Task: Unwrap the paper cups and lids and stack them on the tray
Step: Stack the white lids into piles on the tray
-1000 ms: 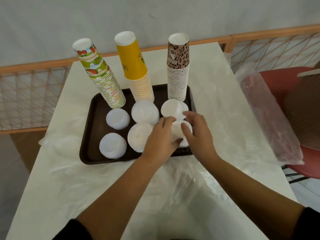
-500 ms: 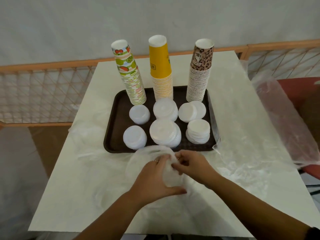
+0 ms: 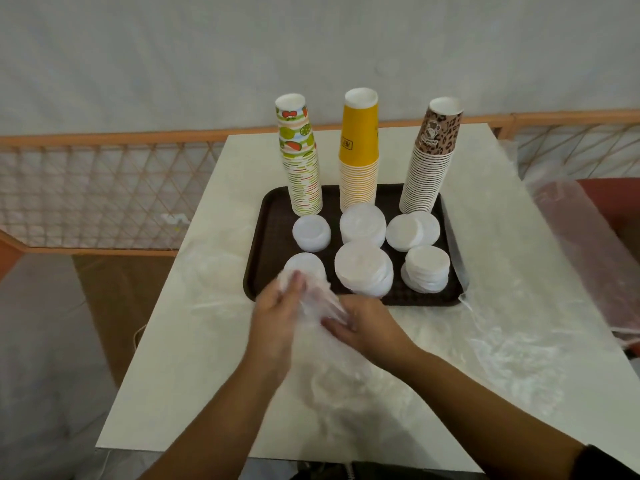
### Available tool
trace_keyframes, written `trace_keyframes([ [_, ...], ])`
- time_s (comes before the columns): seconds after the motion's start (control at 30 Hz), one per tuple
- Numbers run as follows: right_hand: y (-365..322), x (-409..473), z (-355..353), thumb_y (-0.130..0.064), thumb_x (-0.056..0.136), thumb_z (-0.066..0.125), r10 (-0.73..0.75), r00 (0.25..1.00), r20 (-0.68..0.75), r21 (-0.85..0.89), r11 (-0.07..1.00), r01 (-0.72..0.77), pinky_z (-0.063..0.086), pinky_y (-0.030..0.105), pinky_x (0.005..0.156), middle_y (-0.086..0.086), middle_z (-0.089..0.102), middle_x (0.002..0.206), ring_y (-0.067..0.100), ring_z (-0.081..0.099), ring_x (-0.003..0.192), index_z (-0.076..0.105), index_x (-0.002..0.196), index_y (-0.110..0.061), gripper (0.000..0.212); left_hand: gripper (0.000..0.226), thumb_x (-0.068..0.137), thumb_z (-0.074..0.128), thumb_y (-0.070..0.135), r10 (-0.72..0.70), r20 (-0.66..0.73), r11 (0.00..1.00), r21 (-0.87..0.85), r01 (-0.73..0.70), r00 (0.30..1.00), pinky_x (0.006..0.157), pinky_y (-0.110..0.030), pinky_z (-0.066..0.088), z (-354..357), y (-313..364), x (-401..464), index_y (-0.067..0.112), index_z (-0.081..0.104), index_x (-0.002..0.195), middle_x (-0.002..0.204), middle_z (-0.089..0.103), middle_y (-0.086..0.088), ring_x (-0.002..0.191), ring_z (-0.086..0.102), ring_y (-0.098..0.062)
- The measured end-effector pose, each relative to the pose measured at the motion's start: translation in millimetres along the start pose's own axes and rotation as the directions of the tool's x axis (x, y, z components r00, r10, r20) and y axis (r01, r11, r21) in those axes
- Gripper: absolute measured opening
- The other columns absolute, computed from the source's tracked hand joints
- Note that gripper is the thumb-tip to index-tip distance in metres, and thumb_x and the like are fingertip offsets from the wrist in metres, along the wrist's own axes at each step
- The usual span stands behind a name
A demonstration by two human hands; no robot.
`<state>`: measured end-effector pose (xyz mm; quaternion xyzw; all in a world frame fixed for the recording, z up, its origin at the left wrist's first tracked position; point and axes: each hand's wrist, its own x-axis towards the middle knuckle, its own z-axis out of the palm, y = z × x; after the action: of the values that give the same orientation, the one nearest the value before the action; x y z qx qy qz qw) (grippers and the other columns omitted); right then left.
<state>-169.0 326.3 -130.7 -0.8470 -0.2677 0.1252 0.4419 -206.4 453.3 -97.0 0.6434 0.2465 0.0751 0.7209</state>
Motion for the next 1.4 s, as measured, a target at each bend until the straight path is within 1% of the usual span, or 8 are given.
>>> trace_keyframes([
  [0.17,32.3,-10.6,-7.4,-0.033,0.095,0.053,0.111,0.982,0.153,-0.357,0.933,-0.050,0.028,0.021,0.067,0.006,0.053,0.084,0.018,0.051,0.080,0.061,0.083,-0.003,0.033,0.035,0.100,0.044,0.017,0.154,-0.232,0.983,-0.065,-0.173,0.960,0.065,-0.027,0.043,-68.5,11.7,45.3,0.014,0.043,0.066,0.049,0.042,0.012,0.044,0.036,-0.004],
  [0.23,38.0,-11.8,-10.0,-0.034,0.093,0.055,0.097,0.992,0.082,-0.367,0.928,-0.060,0.034,0.023,0.069,0.004,0.052,0.089,0.016,0.051,0.081,0.063,0.086,-0.003,0.033,0.018,0.091,0.060,0.020,0.388,0.108,0.850,0.341,-0.401,0.915,0.075,-0.024,0.043,-75.3,14.4,40.6,0.016,0.052,0.075,0.067,0.052,0.018,0.061,0.047,0.000],
  [0.33,23.0,-3.0,0.4,-0.028,0.093,0.054,-0.045,0.993,0.106,-0.465,0.881,0.089,0.040,0.017,0.074,0.004,0.060,0.105,0.017,0.060,0.091,0.068,0.097,-0.007,0.025,0.058,0.081,0.066,0.047,0.178,0.693,0.408,0.593,-0.694,0.698,0.092,-0.017,0.040,-46.9,2.5,20.2,0.032,0.040,0.131,0.125,0.044,0.018,0.107,0.048,0.001],
  [0.5,14.7,6.8,7.6,-0.032,0.094,0.050,-0.058,0.973,0.225,-0.649,0.736,0.194,0.045,0.027,0.086,0.002,0.065,0.114,0.019,0.062,0.103,0.060,0.121,-0.017,0.032,0.049,0.098,0.047,0.028,0.088,0.734,0.031,0.674,-0.738,0.674,0.092,-0.034,0.045,-31.9,-38.1,38.3,0.021,0.032,0.144,0.130,0.056,-0.006,0.110,0.057,-0.020],
  [0.67,45.0,-10.7,-10.1,-0.028,0.073,0.075,0.078,0.979,0.187,-0.769,0.632,0.097,0.026,0.020,0.042,-0.004,0.047,0.059,0.012,0.048,0.053,0.064,0.082,-0.024,0.015,0.012,0.082,0.058,0.010,0.186,0.688,0.117,0.694,-0.711,0.702,0.054,-0.027,0.044,-76.0,-53.3,55.7,0.019,0.052,0.087,0.071,0.059,-0.002,0.061,0.059,-0.017],
  [0.83,84.5,-25.6,-3.4,-0.021,0.097,0.044,0.201,0.971,0.131,-0.702,0.710,-0.052,0.037,0.021,0.075,0.000,0.061,0.108,0.016,0.058,0.098,0.050,0.126,-0.024,0.030,0.055,0.092,0.043,0.045,0.148,0.823,-0.276,0.567,-0.777,0.548,0.076,-0.035,0.053,-83.7,-93.9,51.3,0.023,0.035,0.142,0.107,0.064,-0.003,0.088,0.061,-0.021],
  [1.17,99.1,-21.5,18.4,-0.011,0.091,0.052,0.252,0.966,-0.055,-0.507,0.826,-0.245,0.044,0.020,0.072,0.000,0.046,0.102,0.016,0.053,0.080,0.060,0.097,-0.016,0.011,0.064,0.073,0.039,0.002,-0.005,0.839,-0.306,0.516,-0.800,0.544,0.112,-0.046,0.025,-86.8,-103.2,59.5,0.017,0.047,0.134,0.129,0.059,-0.007,0.113,0.060,-0.025],
  [1.4,73.7,-26.9,5.2,-0.036,0.088,0.059,0.101,0.972,-0.213,-0.415,0.891,-0.184,0.037,0.007,0.069,-0.007,0.054,0.105,0.005,0.054,0.082,0.067,0.102,-0.021,0.023,0.052,0.091,0.037,0.049,0.155,0.863,-0.220,0.505,-0.834,0.481,0.111,-0.053,0.016,-83.8,-89.4,58.9,0.022,0.056,0.130,0.134,0.056,-0.002,0.127,0.042,-0.020],
])
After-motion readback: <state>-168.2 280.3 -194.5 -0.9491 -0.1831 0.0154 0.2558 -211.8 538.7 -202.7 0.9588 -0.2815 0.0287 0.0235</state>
